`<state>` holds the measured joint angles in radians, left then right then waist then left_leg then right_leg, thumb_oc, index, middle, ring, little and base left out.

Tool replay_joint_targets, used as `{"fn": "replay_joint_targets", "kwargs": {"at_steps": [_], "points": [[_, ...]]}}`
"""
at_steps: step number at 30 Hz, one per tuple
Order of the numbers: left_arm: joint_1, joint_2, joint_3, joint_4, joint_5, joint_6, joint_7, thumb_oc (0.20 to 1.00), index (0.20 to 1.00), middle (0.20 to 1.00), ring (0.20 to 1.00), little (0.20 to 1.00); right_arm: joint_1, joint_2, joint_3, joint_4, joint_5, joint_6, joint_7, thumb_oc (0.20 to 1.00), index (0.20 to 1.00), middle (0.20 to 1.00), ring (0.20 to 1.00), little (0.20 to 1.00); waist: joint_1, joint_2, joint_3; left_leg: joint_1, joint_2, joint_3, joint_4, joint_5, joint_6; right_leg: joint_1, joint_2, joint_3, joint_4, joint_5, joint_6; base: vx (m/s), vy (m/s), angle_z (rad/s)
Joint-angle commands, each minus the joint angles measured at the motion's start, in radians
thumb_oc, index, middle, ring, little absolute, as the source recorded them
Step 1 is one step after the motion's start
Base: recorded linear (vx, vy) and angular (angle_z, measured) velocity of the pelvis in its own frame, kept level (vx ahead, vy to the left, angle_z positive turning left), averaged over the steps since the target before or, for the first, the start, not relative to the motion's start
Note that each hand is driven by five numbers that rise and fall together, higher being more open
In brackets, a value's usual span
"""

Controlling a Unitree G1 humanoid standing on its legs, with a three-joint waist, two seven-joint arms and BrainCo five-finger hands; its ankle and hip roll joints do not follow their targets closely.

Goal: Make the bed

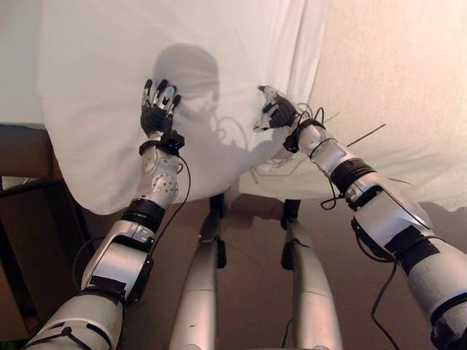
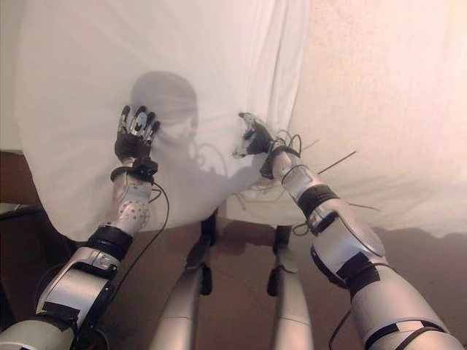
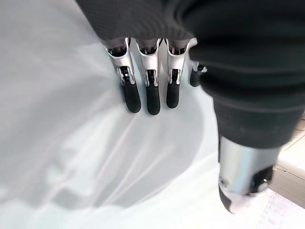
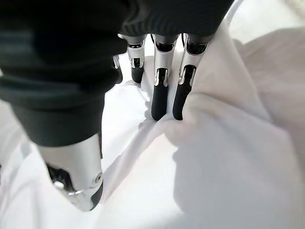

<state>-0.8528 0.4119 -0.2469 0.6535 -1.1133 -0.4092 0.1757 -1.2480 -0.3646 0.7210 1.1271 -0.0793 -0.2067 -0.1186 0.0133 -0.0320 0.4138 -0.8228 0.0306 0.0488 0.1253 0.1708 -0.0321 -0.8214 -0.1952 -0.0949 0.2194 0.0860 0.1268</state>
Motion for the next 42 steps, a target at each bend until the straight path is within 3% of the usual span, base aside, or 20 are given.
{"fn": "replay_joint_targets", "kwargs": {"at_steps": [1, 14, 28, 31, 34, 38, 42], "points": [[-0.082, 0.017, 0.12, 0.024, 0.066, -0.016, -0.037, 1.0, 1.0, 1.0, 1.0, 1.0, 0.336, -0.122, 0.164, 0.211, -0.16, 0.23, 0.153, 1.0, 1.0, 1.0, 1.0, 1.0, 0.005, 0.036, 0.106, -0.04, -0.023, -0.035, -0.003, -0.002, -0.07, 0.011, 0.071, 0.017, -0.12, 0.058, 0.01, -0.02, -0.073, -0.03], [0.018, 0.002, 0.184, 0.058, 0.074, 0.007, -0.063, 1.0, 1.0, 1.0, 1.0, 1.0, 0.582, -0.085, 0.122, 0.158, -0.17, 0.23, 0.191, 1.0, 1.0, 1.0, 1.0, 1.0, -0.013, 0.01, 0.106, 0.118, -0.005, -0.038, 0.006, -0.018, -0.066, 0.131, 0.096, 0.028, -0.061, 0.006, -0.009, -0.01, -0.047, -0.02], [0.09, -0.003, 0.237, 0.097, 0.071, 0.014, -0.074, 1.0, 1.0, 1.0, 1.0, 1.0, 0.63, -0.114, 0.063, 0.147, -0.15, 0.233, 0.191, 1.0, 1.0, 1.0, 1.0, 1.0, -0.005, 0.009, 0.106, 0.272, 0.007, -0.033, -0.001, -0.02, -0.067, 0.258, 0.095, 0.012, -0.008, -0.035, -0.017, -0.02, -0.02, -0.05], [0.148, -0.014, 0.302, 0.226, 0.026, 0.046, -0.016, 1.0, 1.0, 1.0, 1.0, 1.0, 0.65, -0.126, -0.017, 0.104, -0.084, 0.228, 0.142, 1.0, 1.0, 1.0, 1.0, 1.0, -0.004, 0.01, 0.106, 0.341, 0.006, -0.019, 0.031, -0.048, -0.066, 0.329, 0.084, 0.0, 0.033, -0.06, -0.017, 0.0, 0.018, -0.12], [0.192, -0.035, 0.358, 0.233, -0.028, 0.042, 0.022, 1.0, 1.0, 1.0, 1.0, 1.0, 0.677, -0.138, -0.073, 0.058, -0.043, 0.224, 0.123, 1.0, 1.0, 1.0, 1.0, 1.0, -0.005, 0.013, 0.106, 0.376, 0.007, -0.015, 0.048, -0.06, -0.063, 0.366, 0.079, -0.004, 0.044, -0.065, -0.018, 0.03, 0.038, -0.05], [0.381, -0.087, 0.535, 0.197, -0.071, 0.023, 0.103, 1.0, 1.0, 1.0, 1.0, 1.0, 0.81, -0.175, -0.211, -0.12, 0.043, 0.205, 0.083, 1.0, 1.0, 1.0, 1.0, 1.0, 0.0, 0.01, 0.093, 0.489, 0.007, -0.01, 0.057, -0.093, -0.059, 0.477, 0.078, -0.004, 0.059, -0.095, -0.018, 0.07, 0.017, 0.01], [0.499, -0.018, 0.642, 0.367, 0.007, 0.06, 0.113, 1.0, 1.0, 1.0, 1.0, 1.0, 0.907, -0.178, -0.261, -0.164, 0.067, 0.191, 0.096, 1.0, 1.0, 1.0, 1.0, 1.0, 0.006, 0.013, 0.019, 0.555, 0.006, -0.014, 0.018, -0.094, -0.059, 0.532, 0.082, -0.012, 0.041, -0.107, -0.017, 0.11, -0.011, 0.01]]}}
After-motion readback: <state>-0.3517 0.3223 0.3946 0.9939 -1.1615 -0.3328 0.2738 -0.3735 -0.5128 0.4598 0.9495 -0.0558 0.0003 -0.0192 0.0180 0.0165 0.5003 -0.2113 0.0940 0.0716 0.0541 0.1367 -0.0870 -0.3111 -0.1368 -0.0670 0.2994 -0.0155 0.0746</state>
